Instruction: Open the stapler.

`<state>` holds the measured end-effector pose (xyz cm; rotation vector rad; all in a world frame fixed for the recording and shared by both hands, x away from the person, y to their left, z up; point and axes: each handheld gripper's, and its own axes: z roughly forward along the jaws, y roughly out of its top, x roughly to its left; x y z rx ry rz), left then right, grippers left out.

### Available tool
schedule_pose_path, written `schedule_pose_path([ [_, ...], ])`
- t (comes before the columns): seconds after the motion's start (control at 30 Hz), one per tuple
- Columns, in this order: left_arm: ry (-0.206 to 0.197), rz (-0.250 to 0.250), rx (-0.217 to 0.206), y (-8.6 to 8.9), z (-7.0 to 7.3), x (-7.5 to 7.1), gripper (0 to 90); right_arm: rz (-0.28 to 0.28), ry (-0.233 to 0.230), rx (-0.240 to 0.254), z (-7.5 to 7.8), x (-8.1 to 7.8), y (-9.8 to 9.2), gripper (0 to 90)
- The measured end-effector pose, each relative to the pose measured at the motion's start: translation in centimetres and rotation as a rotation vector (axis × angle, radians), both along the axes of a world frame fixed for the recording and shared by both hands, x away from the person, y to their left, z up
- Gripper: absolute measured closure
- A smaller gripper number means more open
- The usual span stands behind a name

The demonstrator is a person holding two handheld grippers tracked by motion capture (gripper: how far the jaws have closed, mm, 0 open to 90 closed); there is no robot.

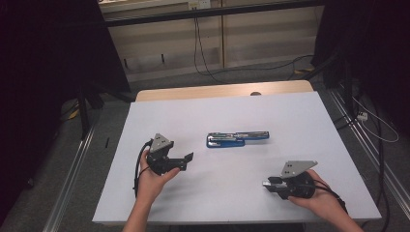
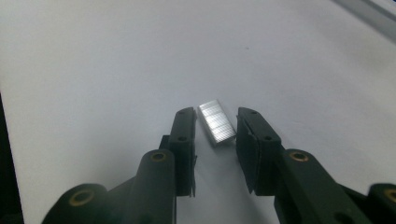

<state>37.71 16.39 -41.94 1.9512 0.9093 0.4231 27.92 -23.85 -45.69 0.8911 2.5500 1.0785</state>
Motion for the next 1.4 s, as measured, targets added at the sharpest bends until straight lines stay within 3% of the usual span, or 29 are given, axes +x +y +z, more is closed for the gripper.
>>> schedule_pose_path([
  [0.27,0.000,-0.005,0.005,0.0,0.0,0.0,12.4,-0.007,-0.003,0.023,-0.3,0.4,0.1,67.2],
  [0.5,0.002,-0.006,0.006,0.0,0.0,0.0,12.4,-0.002,-0.003,0.029,-0.3,0.3,0.3,78.6],
  [0.7,0.002,-0.007,0.008,0.0,0.0,0.0,12.4,-0.022,0.004,0.042,-0.4,0.2,0.3,79.0],
  [1.07,0.005,-0.006,0.009,0.1,0.0,-0.2,12.3,-0.014,0.005,0.024,-0.2,0.3,0.4,79.0],
  [1.4,0.009,-0.008,0.003,0.4,0.0,-0.2,11.2,-0.002,0.009,0.040,0.6,0.6,0.6,79.0],
])
